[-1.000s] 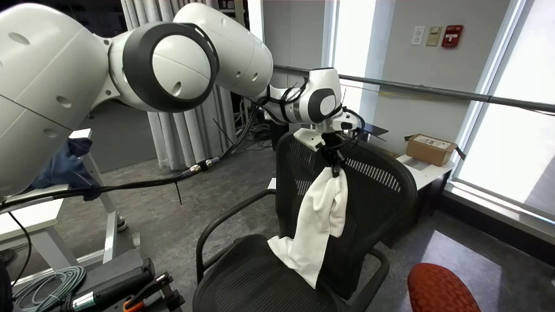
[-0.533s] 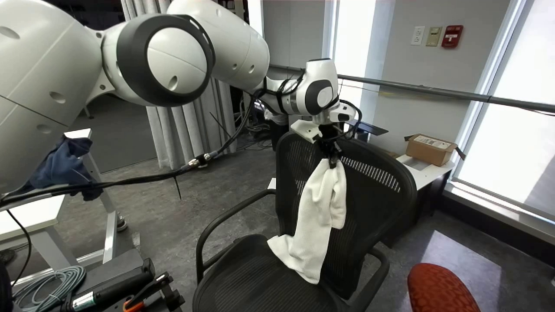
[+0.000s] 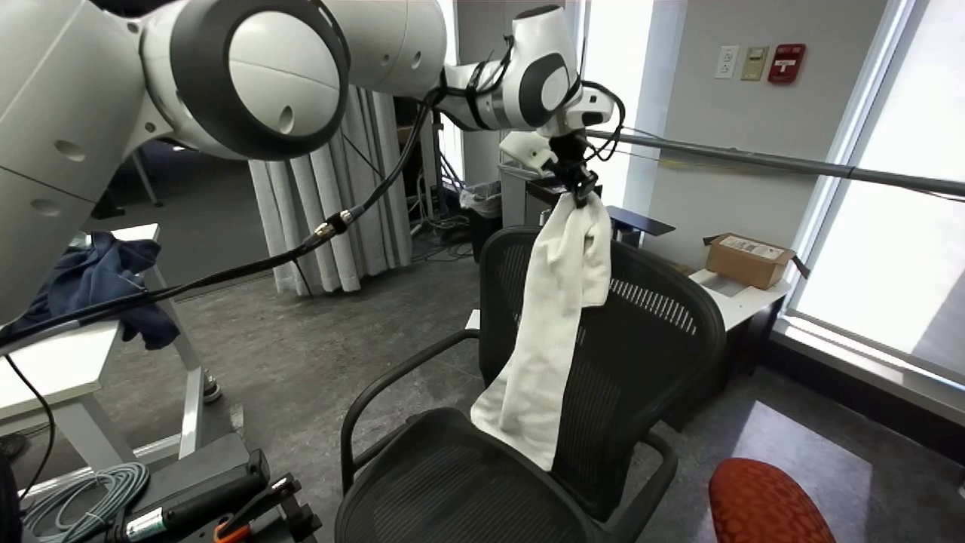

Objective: Hang the white cloth on the backrest of the black chair

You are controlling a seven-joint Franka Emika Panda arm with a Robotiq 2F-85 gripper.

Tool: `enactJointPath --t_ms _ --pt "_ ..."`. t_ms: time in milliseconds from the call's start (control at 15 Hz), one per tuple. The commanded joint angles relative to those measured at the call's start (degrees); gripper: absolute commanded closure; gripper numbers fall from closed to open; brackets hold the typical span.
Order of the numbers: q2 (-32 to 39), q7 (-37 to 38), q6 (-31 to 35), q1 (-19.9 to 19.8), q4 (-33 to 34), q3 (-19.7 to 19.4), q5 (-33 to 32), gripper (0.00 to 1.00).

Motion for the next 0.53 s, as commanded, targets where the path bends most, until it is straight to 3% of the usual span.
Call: enactJointPath --t_ms 0,467 --pt "5.3 1.6 1.5 -0.8 12.9 -0.3 0.7 0.97" --pt "15.1 7.3 0.3 -1.2 28.6 -3.9 -0.8 0.97"
